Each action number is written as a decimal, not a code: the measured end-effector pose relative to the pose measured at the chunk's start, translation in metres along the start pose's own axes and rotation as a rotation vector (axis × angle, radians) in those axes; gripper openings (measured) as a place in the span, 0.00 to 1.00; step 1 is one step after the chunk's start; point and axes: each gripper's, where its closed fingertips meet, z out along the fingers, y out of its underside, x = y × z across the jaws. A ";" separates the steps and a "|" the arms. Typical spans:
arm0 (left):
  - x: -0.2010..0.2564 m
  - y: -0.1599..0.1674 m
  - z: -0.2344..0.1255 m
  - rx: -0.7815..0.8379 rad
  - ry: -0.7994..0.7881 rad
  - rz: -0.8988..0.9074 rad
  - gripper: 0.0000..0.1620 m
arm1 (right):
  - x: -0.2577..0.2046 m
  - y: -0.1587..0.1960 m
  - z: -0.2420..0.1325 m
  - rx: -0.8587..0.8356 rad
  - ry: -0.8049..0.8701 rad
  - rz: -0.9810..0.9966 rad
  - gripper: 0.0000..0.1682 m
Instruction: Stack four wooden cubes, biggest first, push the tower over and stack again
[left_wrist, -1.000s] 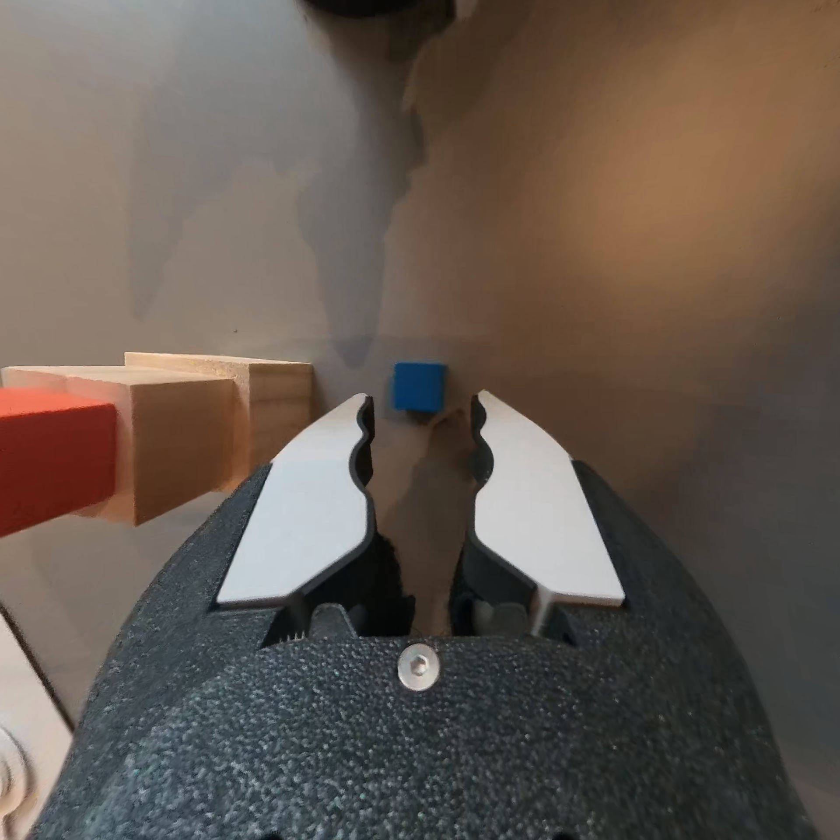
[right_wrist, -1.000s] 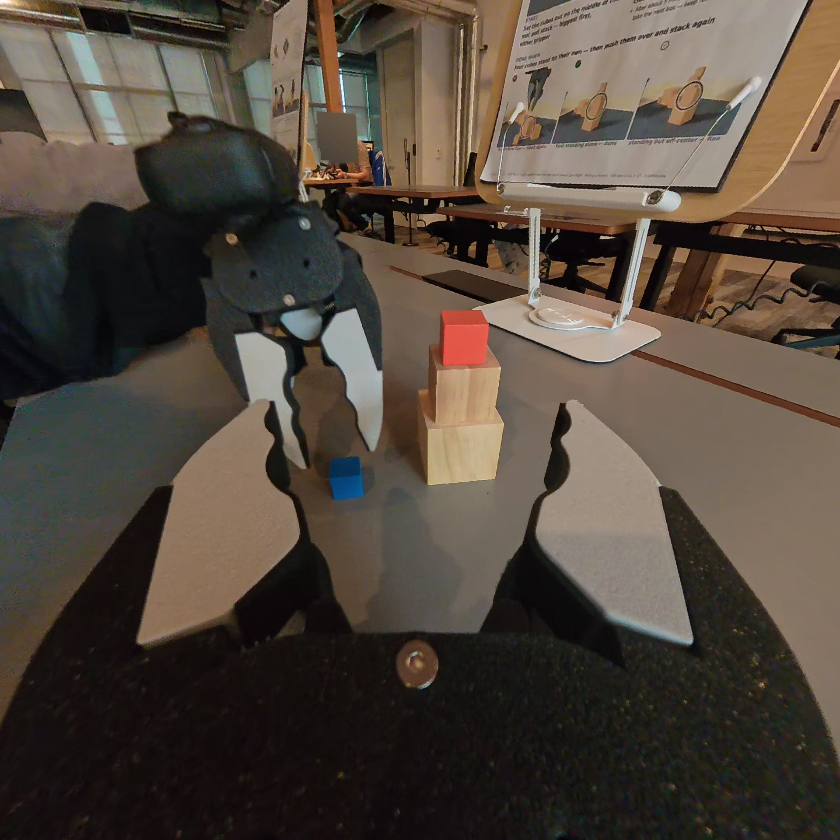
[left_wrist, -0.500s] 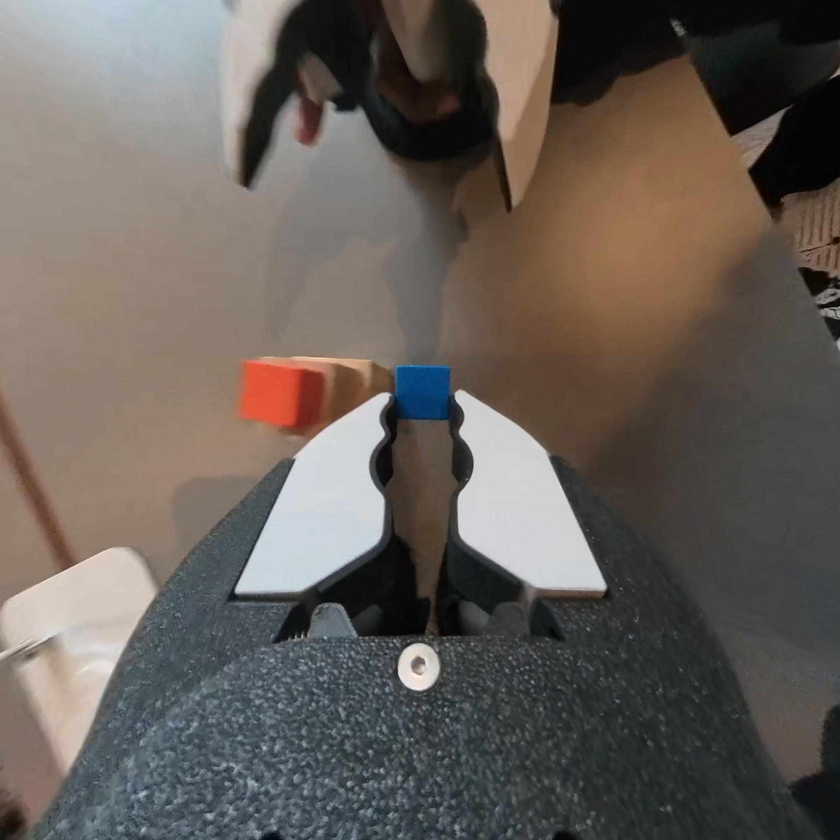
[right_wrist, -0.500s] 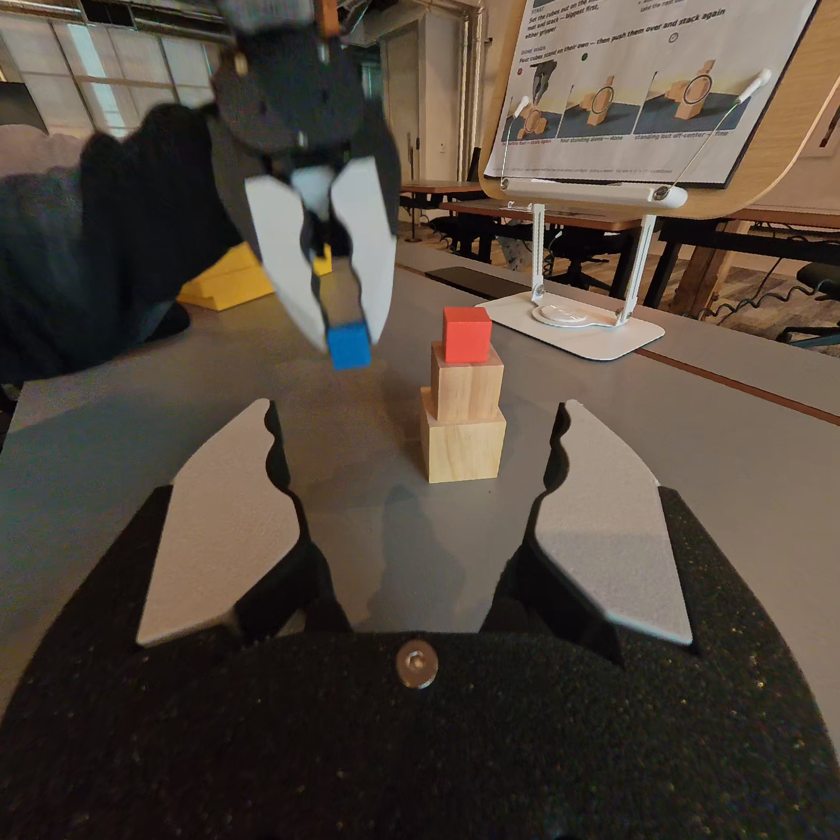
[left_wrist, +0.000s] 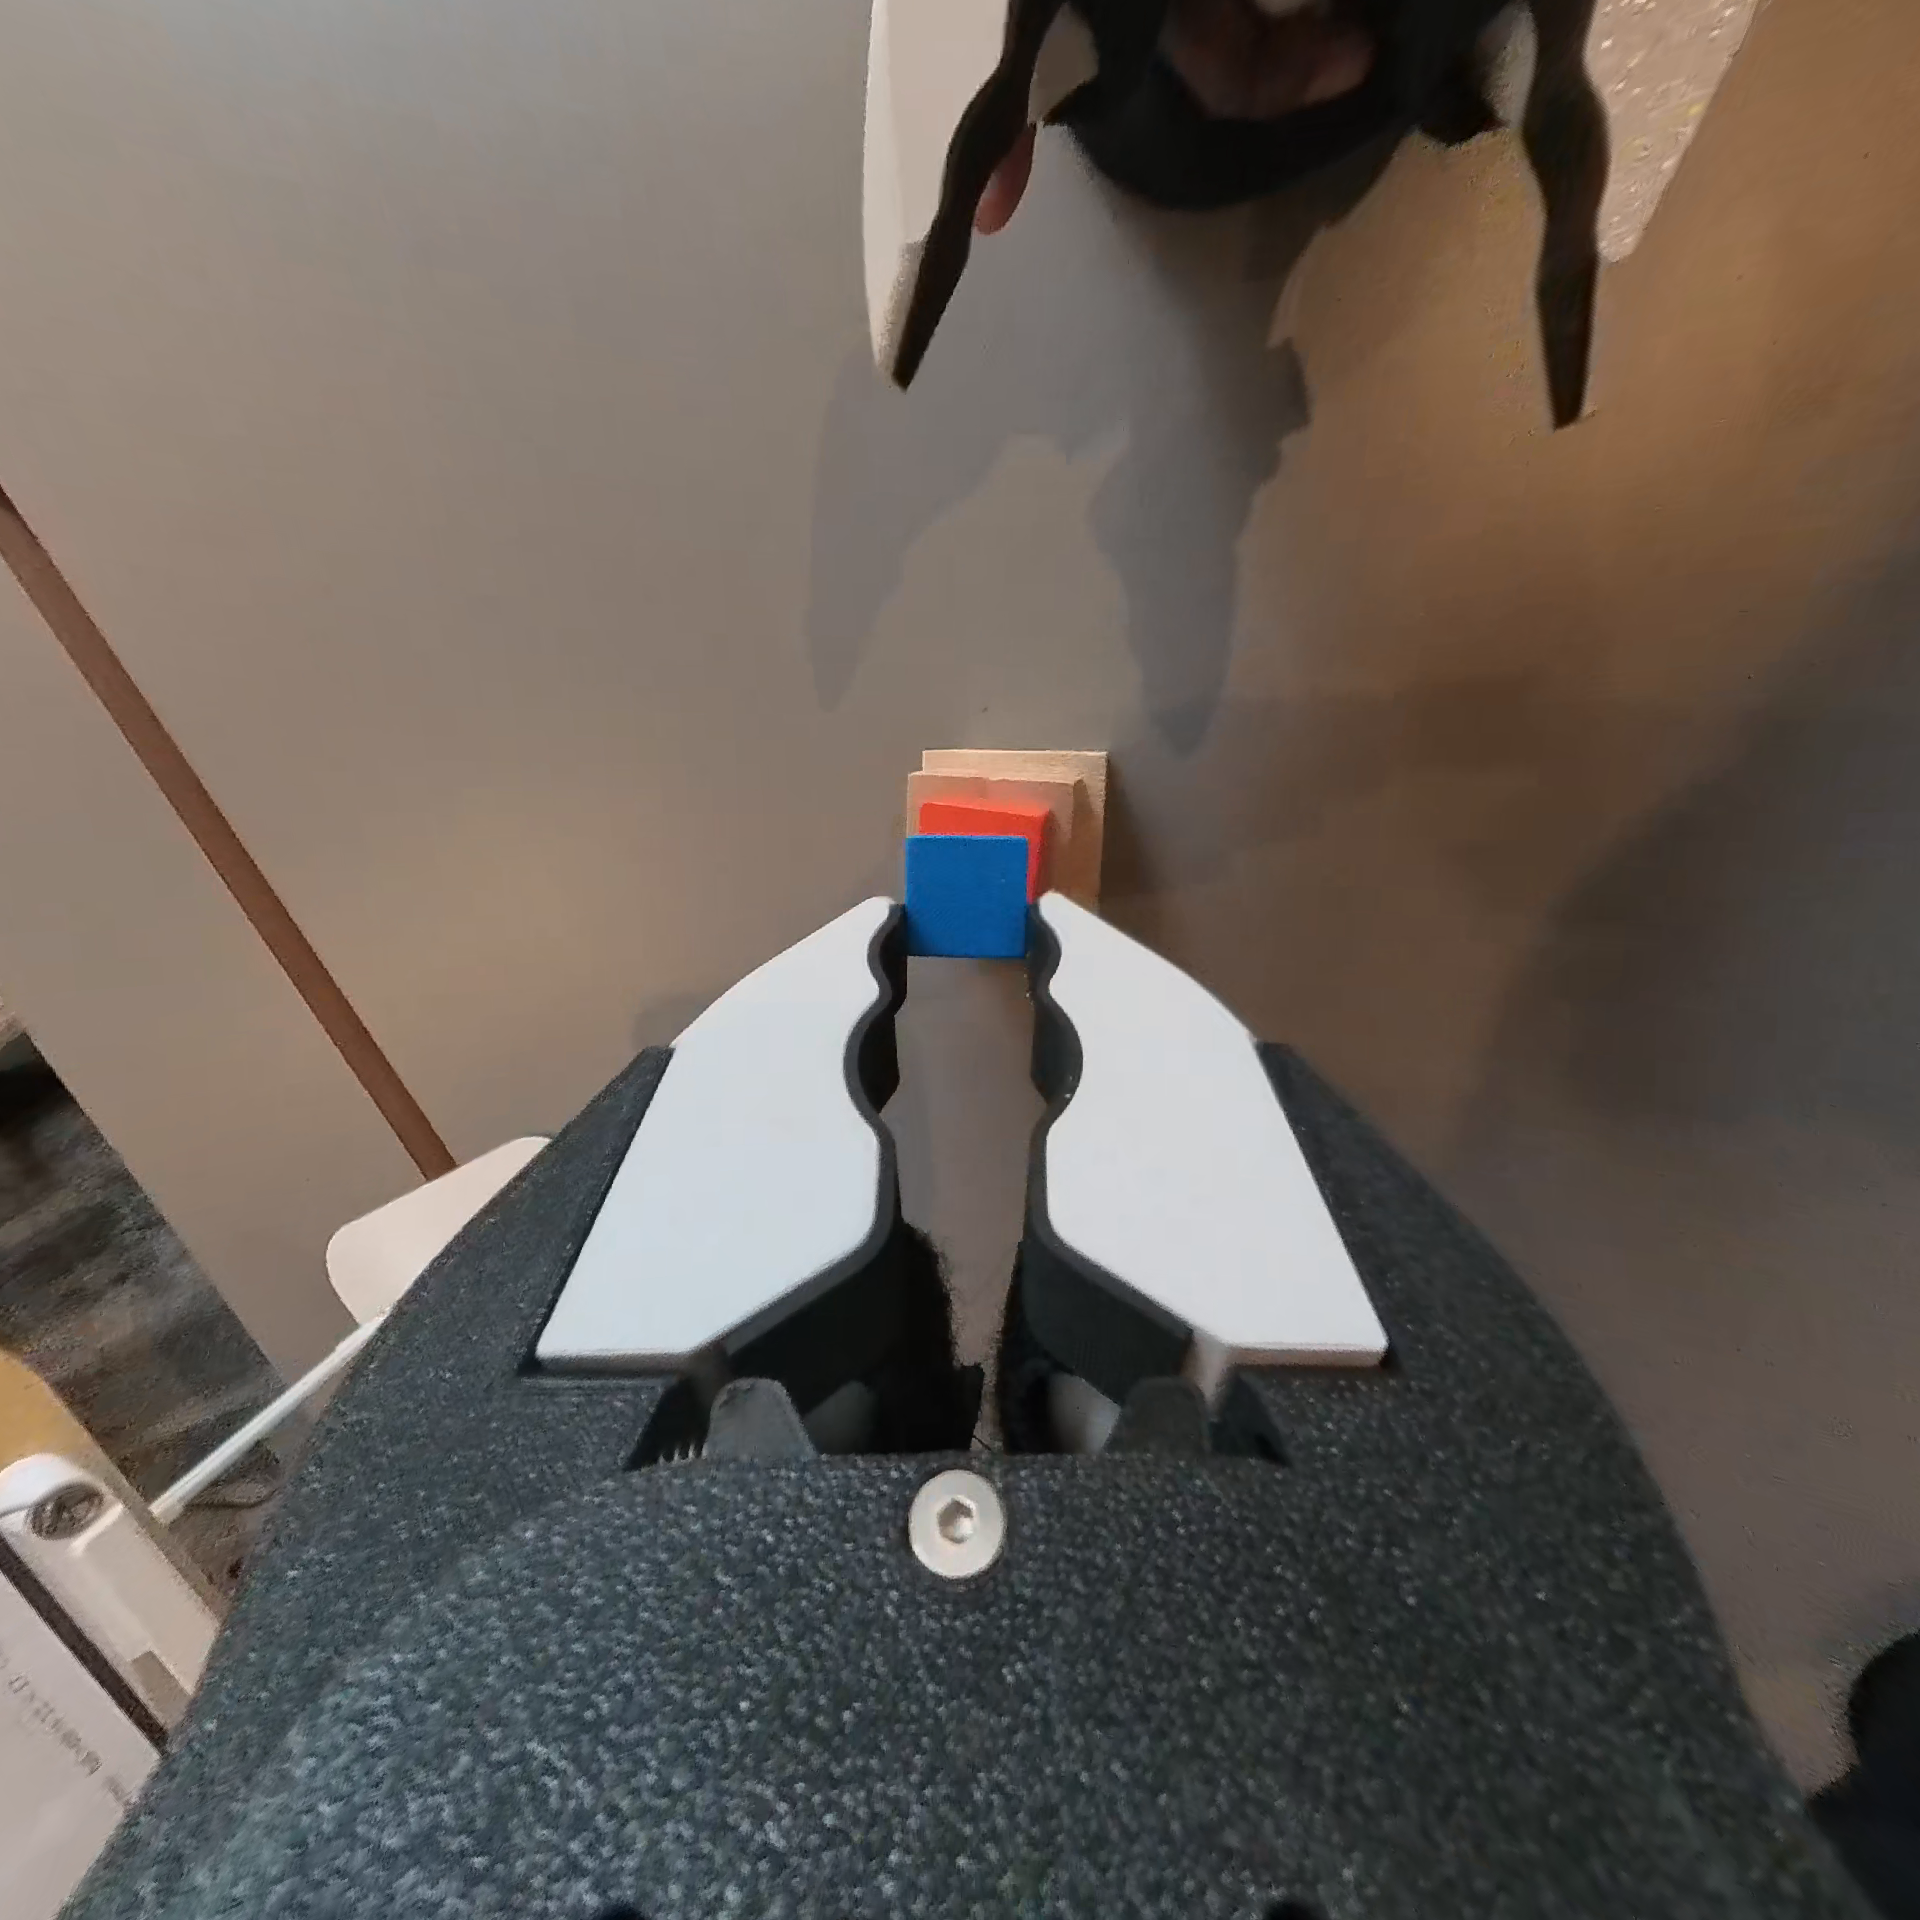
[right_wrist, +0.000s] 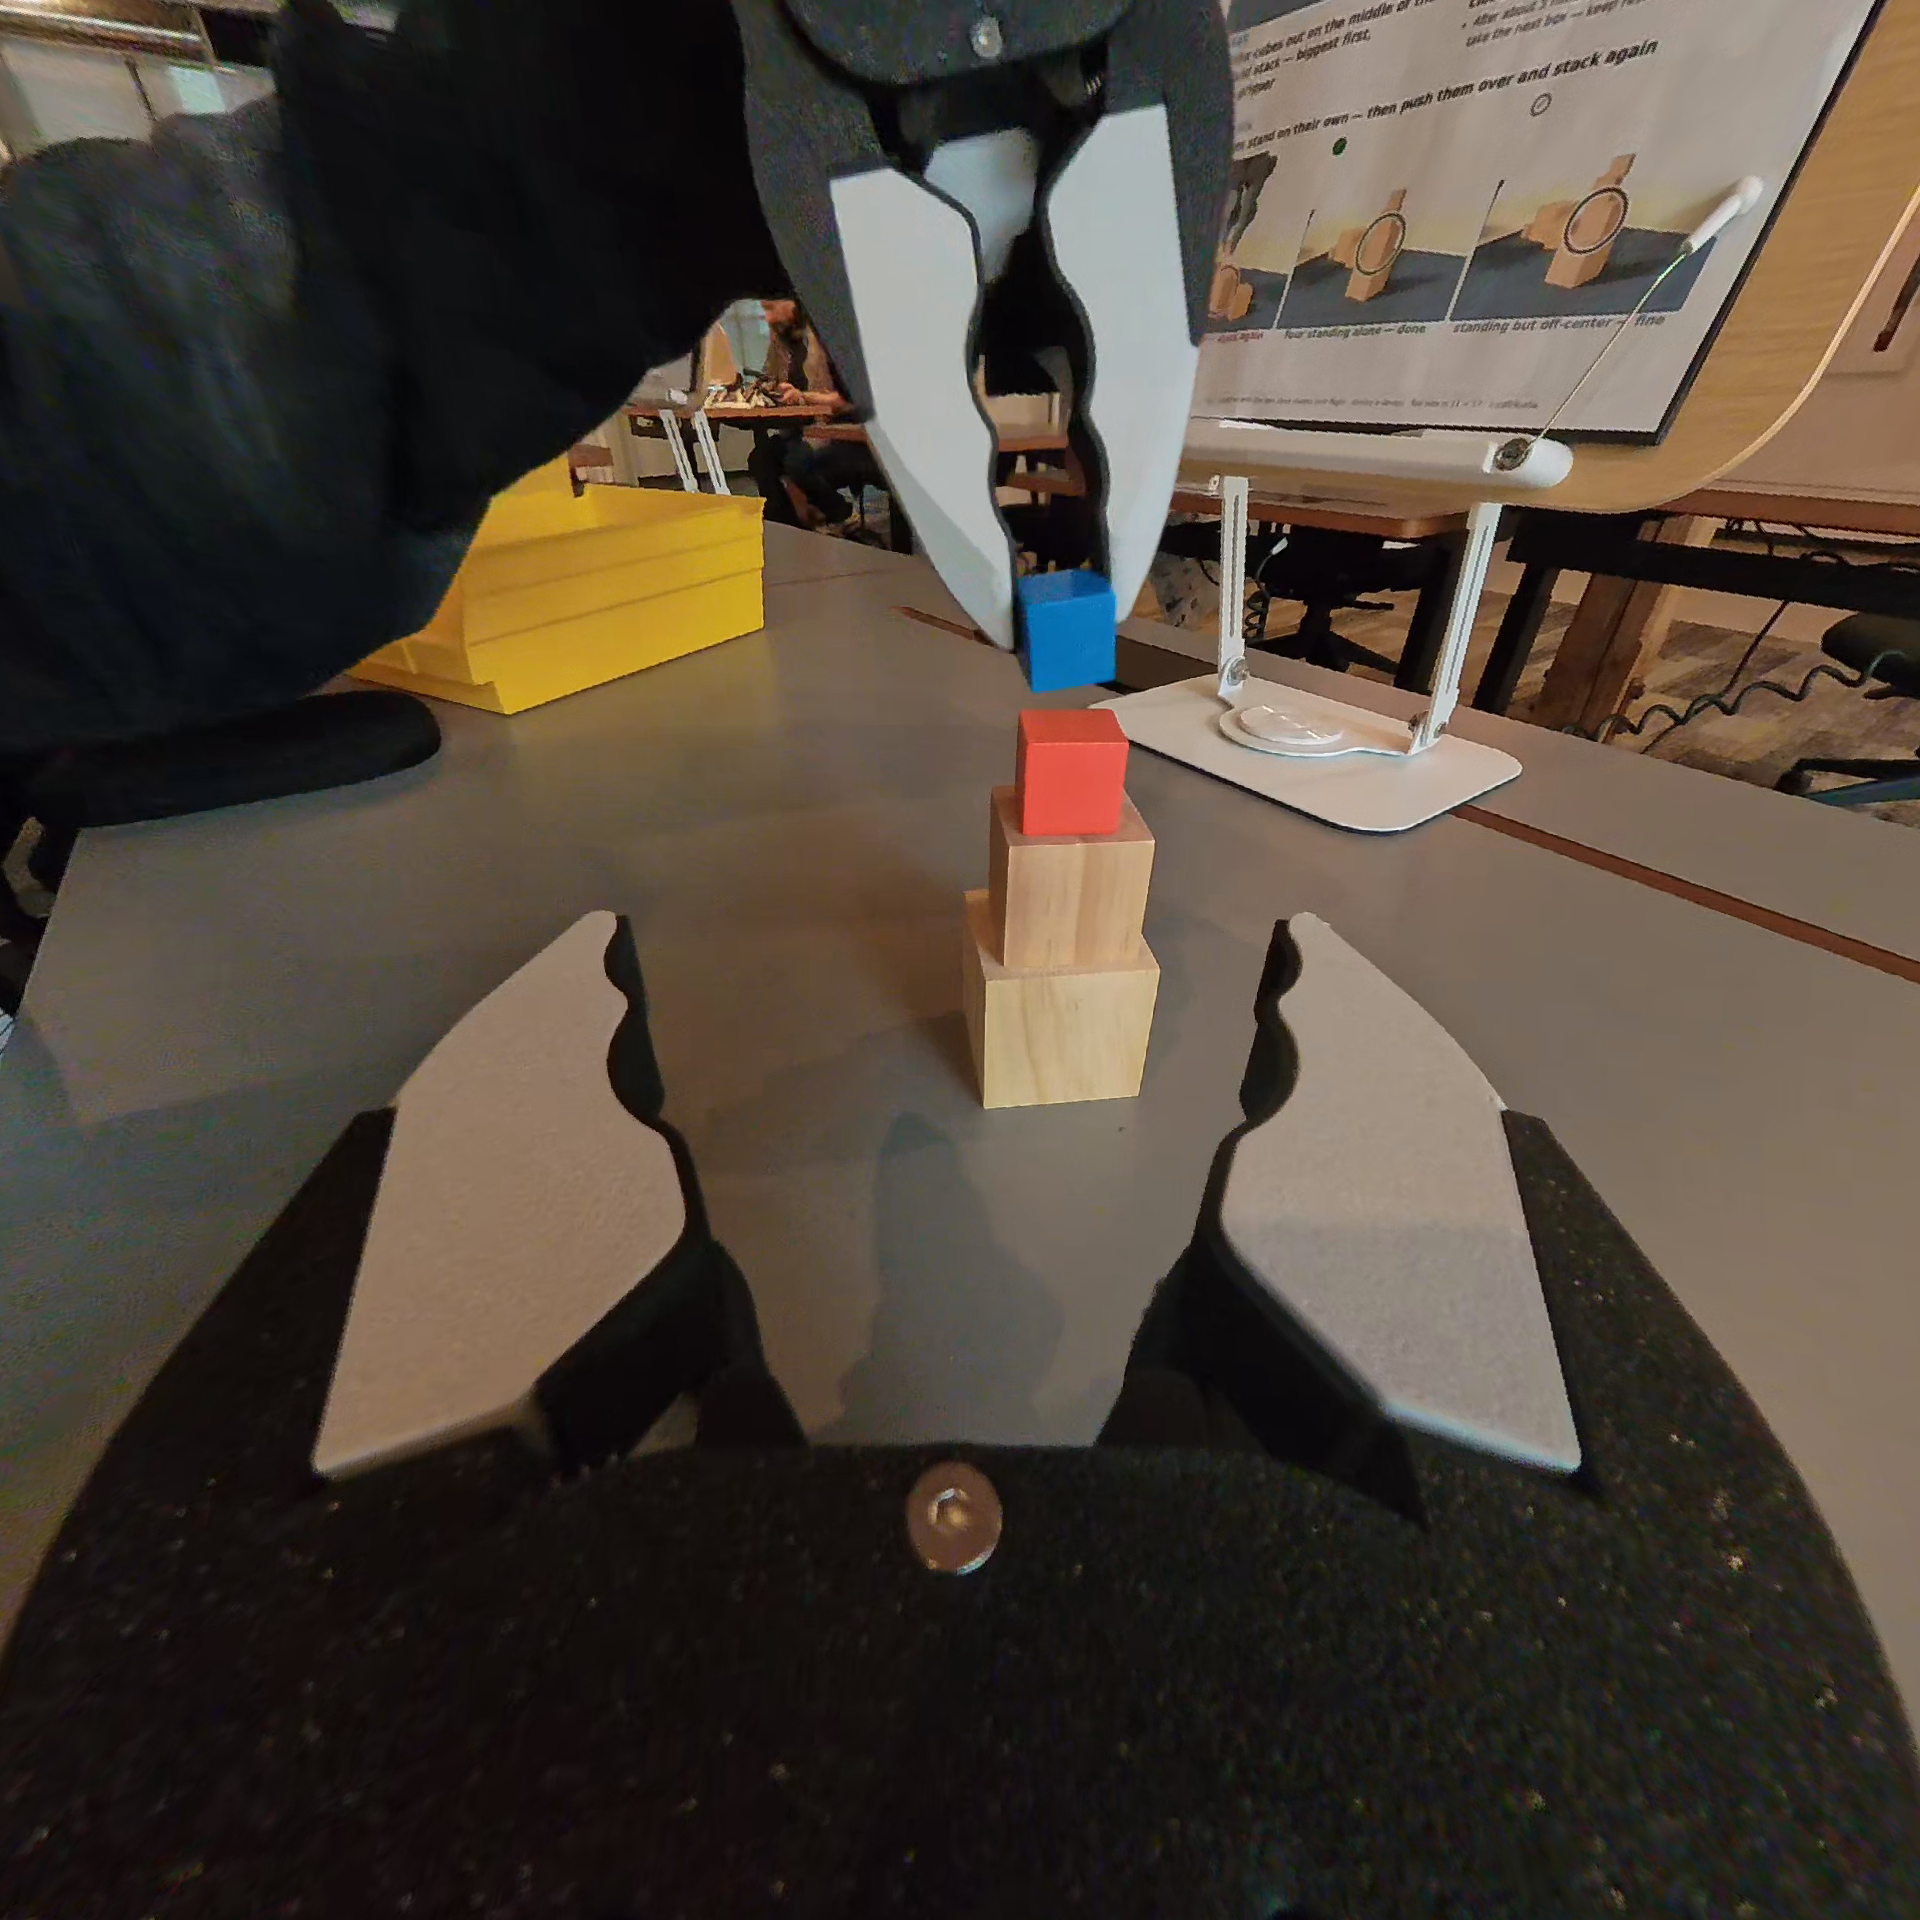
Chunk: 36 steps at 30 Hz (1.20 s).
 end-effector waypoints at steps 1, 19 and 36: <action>-0.001 0.000 0.001 0.000 0.002 -0.002 0.13 | 0.000 0.000 0.000 -0.001 0.000 0.000 0.66; -0.001 0.004 0.010 0.024 0.046 -0.023 0.13 | 0.000 0.000 0.001 -0.003 0.000 0.002 0.66; -0.001 -0.004 0.002 0.108 0.029 -0.075 0.49 | 0.000 0.000 0.000 -0.001 0.000 0.005 0.66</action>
